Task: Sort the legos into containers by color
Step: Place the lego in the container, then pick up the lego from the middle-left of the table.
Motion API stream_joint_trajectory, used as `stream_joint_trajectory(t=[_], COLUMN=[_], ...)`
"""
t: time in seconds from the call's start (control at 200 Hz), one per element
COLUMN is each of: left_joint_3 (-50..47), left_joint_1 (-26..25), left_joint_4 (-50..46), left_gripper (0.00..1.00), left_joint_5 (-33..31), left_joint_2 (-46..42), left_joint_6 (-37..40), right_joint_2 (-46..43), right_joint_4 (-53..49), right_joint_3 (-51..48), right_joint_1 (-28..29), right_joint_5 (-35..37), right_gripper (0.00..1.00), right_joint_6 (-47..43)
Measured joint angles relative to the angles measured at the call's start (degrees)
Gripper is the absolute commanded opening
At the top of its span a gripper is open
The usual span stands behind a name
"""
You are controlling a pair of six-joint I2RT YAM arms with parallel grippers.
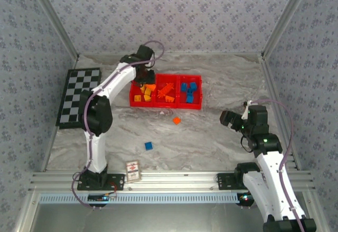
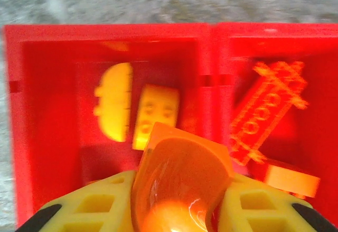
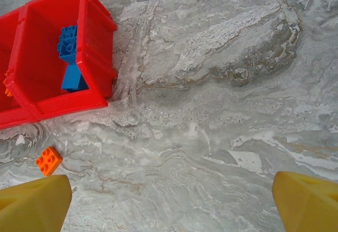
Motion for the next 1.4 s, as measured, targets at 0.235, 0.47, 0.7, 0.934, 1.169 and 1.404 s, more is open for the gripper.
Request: stream_joint_trajectory(t=[0.235,0.47,0.7,0.934,1.169,1.404], left_joint_3=[10.3,15.3,15.7,16.1,15.6,1.7], left_joint_1=[-4.4,-5.2,-5.2,-6.3,-7.5,-10.4], left_joint_4=[-1.4,-4.3,-5.7,-5.7,-5.6,-3.8], left_gripper=[0.31,0.35,0.52,0.62,0.67,0.78], left_joint_5=[0.9,1.0,1.0,0.8,-0.8,-7.1], left_joint_2=[3.8,10.0,12.3,12.3,11.4,-2.7], left_joint_6=[0.0,0.1,0.1,0.4,0.4,-1.0], right_joint_2=[0.0,0.0,0.0,0.0,0.0,0.0], right_joint_4=[0.0,0.0,0.0,0.0,0.0,0.0], right_joint_3=[0.0,0.0,0.0,0.0,0.0,0.0], right_joint_1=[0.0,0.0,0.0,0.0,-0.3,-0.3], right_joint_5=[0.0,0.0,0.0,0.0,0.0,0.0], right_gripper=[1.0,1.0,1.0,1.0,1.0,1.0], right_joint_6=[0.0,0.0,0.0,0.0,0.0,0.0])
